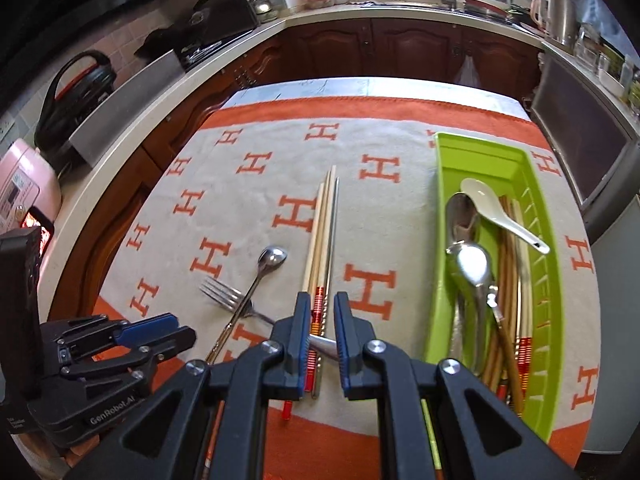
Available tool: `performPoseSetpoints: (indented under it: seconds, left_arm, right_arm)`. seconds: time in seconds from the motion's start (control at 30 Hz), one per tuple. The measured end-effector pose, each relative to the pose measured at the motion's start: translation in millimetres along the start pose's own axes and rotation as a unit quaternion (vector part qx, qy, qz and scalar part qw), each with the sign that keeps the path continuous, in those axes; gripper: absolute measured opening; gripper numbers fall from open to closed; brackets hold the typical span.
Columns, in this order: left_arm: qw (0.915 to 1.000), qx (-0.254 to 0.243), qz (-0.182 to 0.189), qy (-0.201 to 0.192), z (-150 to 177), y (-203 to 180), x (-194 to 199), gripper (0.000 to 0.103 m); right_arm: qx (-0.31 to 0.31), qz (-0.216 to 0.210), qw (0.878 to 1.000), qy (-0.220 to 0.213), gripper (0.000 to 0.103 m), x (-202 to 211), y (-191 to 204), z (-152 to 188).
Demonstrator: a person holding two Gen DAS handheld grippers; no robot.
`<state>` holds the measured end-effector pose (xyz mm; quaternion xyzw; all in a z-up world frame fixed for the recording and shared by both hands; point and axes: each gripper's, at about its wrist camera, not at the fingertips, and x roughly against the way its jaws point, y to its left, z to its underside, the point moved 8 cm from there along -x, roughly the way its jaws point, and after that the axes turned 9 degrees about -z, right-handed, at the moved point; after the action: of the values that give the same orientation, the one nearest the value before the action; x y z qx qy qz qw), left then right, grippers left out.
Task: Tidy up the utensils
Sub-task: 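Grasp the gold-handled teaspoon with the left tool while the right tool moves toward the fork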
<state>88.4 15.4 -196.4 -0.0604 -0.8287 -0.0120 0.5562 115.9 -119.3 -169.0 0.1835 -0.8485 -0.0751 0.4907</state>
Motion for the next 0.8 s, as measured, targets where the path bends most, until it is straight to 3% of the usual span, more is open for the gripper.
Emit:
performPoseSetpoints:
  seconds: [0.17,0.4,0.8]
  left_arm:
    - [0.9997,0.002,0.021,0.016,1.9,-7.7,-18.6,0.019]
    - [0.9995,-0.004,0.014,0.027,-5.7,-15.6,-34.9,0.019]
    - [0.9956,-0.070,-0.060,0.018,-16.6,-31.5,-51.6,0.019]
  right_arm:
    - [0.010,0.002,1.000,0.012,0.012,-9.9,4.6,7.1]
    - [0.009,-0.002,1.000,0.020,0.012,-18.6,1.0,10.8]
    - [0.000,-0.013,1.000,0.020,0.012,-22.0,-11.0,11.3]
